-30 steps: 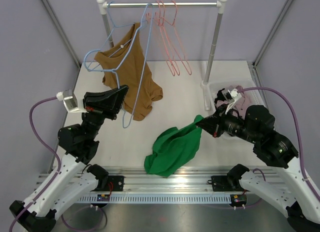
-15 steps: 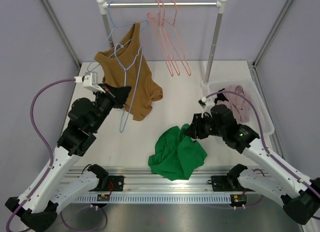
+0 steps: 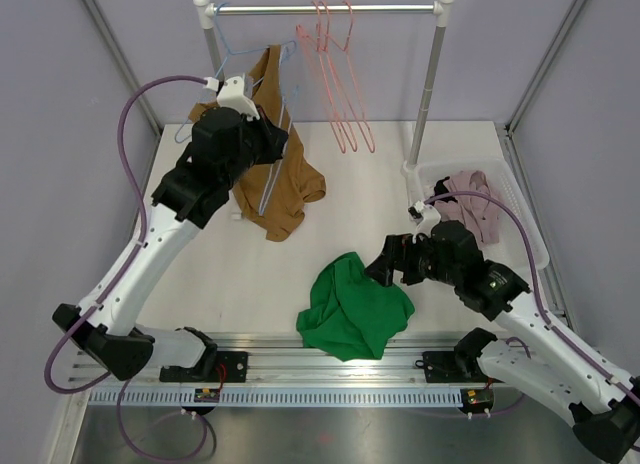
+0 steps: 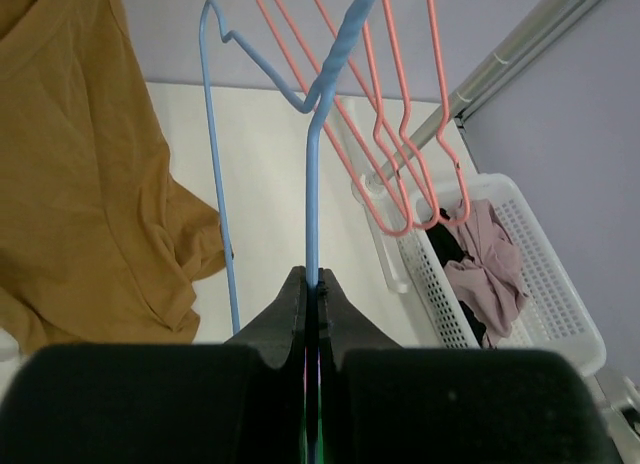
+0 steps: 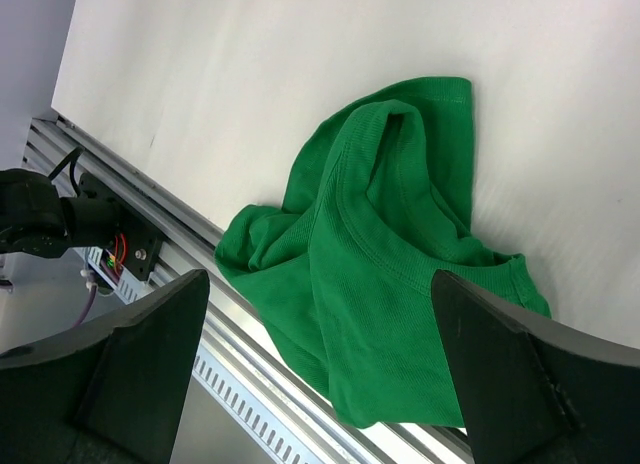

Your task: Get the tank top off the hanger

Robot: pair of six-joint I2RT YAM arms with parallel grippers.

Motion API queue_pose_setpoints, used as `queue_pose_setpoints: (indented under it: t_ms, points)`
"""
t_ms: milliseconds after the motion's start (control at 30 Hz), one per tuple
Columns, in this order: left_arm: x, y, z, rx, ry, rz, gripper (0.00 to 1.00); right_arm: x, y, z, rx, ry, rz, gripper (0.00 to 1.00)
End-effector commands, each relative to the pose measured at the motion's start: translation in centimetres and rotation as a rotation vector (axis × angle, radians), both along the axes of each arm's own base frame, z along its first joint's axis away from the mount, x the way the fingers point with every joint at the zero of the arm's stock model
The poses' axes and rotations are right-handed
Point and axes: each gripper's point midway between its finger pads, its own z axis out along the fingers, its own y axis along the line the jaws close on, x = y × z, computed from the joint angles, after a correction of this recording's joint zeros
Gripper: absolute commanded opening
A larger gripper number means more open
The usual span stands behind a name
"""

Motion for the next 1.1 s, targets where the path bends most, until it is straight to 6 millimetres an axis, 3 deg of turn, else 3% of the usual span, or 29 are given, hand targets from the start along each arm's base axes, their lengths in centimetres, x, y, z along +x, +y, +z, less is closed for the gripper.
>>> queue_pose_setpoints:
  t_ms: [0, 33, 67, 100, 167, 233, 300, 367, 400, 600, 667, 833, 867, 933, 1067]
  points:
    - [2.3, -0.2, 4.5, 0.013, -0.102, 0.038, 0.00, 0.2, -0.5, 1.3, -0.014, -0.060, -0.004, 1.00]
    - [3.0, -0.3, 4.6, 0.027, -0.101, 0.045, 0.00, 0.2, -0.6, 1.3, -0.019, -0.064, -0.006, 1.00]
    - [3.4, -0.3, 6.6, 0.011, -0.139, 0.051, 0.00, 0.2, -0.7, 1.5, -0.020, -0.074, -0.005, 1.00]
    - [4.9, -0.8, 5.8, 0.033, -0.127, 0.064, 0.00, 0.1, -0.8, 1.5, -0.023, -0.077, -0.004, 0.99]
    - [6.0, -0.9, 7.5, 0.034, -0.163, 0.084, 0.00, 0.1, -1.0, 1.7, -0.022, -0.088, -0.003, 0.99]
    - [7.9, -1.1, 6.7, 0.051, -0.147, 0.112, 0.00, 0.0, -0.9, 1.9, -0.016, -0.091, -0.001, 0.99]
    - [8.7, -0.9, 8.1, 0.029, -0.171, 0.130, 0.00, 0.0, -0.9, 2.1, -0.009, -0.099, 0.002, 1.00]
    - [10.4, -1.3, 7.4, 0.025, -0.160, 0.137, 0.00, 0.0, -0.8, 2.2, -0.003, -0.102, 0.007, 0.99]
    - [10.9, -1.5, 8.5, 0.008, -0.190, 0.131, 0.00, 0.0, -0.7, 2.3, 0.004, -0.107, 0.011, 1.00]
    - [14.5, -2.0, 8.2, -0.008, -0.229, 0.121, 0.00, -0.3, -0.1, 1.5, 0.015, -0.082, 0.040, 1.00]
    - [15.2, -1.7, 8.5, -0.012, -0.234, 0.128, 0.00, -0.4, -0.1, 0.8, 0.007, -0.070, 0.036, 1.00]
    - [15.6, -2.3, 6.8, -0.011, -0.192, 0.101, 0.01, -0.3, 0.3, 0.4, 0.020, -0.057, 0.043, 1.00]
    - [15.5, -2.4, 5.8, -0.004, -0.174, 0.092, 0.12, -0.2, 0.4, 0.2, 0.018, -0.051, 0.044, 0.99]
    - [14.8, -2.5, 6.1, -0.021, -0.180, 0.071, 0.18, -0.1, 0.6, 0.0, 0.012, -0.035, 0.051, 1.00]
    - [13.5, -2.4, 6.8, -0.027, -0.177, 0.049, 0.41, 0.2, 1.2, -0.5, 0.005, -0.003, 0.059, 0.99]
